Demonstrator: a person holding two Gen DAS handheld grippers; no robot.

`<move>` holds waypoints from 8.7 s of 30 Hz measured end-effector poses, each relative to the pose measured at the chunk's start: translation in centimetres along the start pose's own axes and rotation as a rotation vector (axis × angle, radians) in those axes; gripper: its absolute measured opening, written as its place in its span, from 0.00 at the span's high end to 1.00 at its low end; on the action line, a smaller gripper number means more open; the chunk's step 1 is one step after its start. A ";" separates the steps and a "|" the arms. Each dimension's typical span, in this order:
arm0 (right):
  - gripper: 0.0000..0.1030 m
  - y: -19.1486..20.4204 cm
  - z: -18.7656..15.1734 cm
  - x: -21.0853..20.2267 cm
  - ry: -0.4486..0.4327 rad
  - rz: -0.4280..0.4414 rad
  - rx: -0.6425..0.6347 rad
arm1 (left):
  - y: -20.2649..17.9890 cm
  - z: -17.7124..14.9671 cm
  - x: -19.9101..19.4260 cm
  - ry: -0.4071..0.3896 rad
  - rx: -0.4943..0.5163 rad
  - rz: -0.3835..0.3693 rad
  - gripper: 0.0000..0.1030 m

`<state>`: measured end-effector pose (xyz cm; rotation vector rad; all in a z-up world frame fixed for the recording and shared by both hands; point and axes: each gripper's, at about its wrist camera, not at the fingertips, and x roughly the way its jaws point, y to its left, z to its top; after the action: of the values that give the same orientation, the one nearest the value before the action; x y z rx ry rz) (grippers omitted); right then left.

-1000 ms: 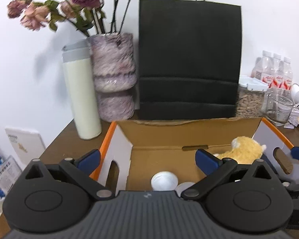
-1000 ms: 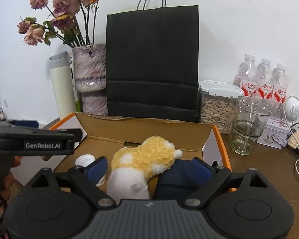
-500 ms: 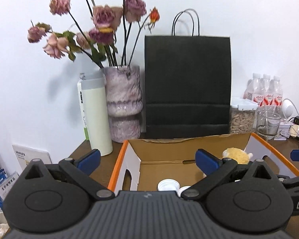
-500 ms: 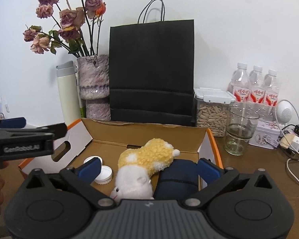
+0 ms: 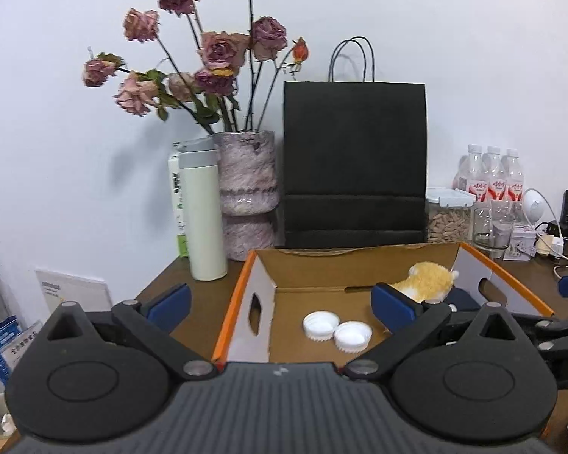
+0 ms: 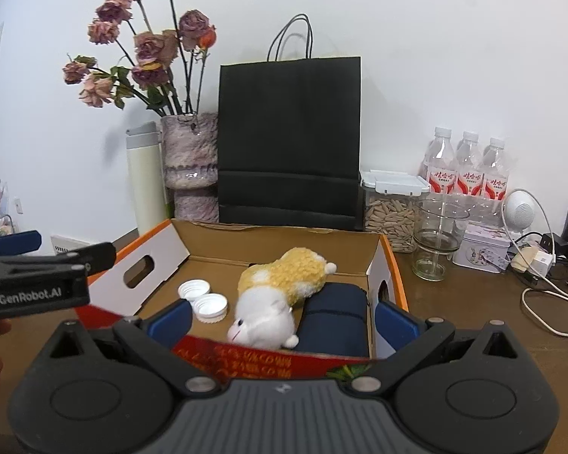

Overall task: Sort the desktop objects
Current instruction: 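Move the right gripper back to the table and grasp the crumpled white tissue, then carry the tissue into the box and open the right gripper, then withdraw the right gripper from the box, then move the right gripper to the orange dried pod and grasp it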

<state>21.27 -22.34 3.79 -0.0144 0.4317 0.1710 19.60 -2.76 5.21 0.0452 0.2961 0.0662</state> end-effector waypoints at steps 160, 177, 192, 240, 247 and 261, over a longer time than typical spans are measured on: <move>0.08 -2.5 1.0 10.2 0.063 -0.005 0.021 | -1.5 1.6 11.8 0.091 -0.016 -0.153 0.00; 0.00 -1.9 1.2 9.5 0.044 -0.013 0.000 | -1.4 2.1 10.9 0.052 -0.031 -0.147 0.00; 0.00 -0.8 0.8 5.8 -0.011 -0.028 -0.048 | 0.7 2.1 6.0 -0.039 -0.073 -0.108 0.00; 0.01 -3.8 -9.2 -5.3 0.114 -0.105 -0.002 | 7.3 -5.9 -4.2 0.031 -0.095 0.009 0.00; 0.11 -3.9 -9.6 -4.8 0.151 -0.079 -0.007 | 7.9 -6.1 -4.0 0.049 -0.110 0.023 0.00; 0.40 -3.3 -9.6 -2.1 0.231 -0.008 0.004 | 7.3 -6.2 -4.0 0.056 -0.091 0.015 0.00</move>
<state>15.96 -26.41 -4.12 -0.0326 0.6627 0.1610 13.53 4.49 0.81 -0.0452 0.3485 0.0959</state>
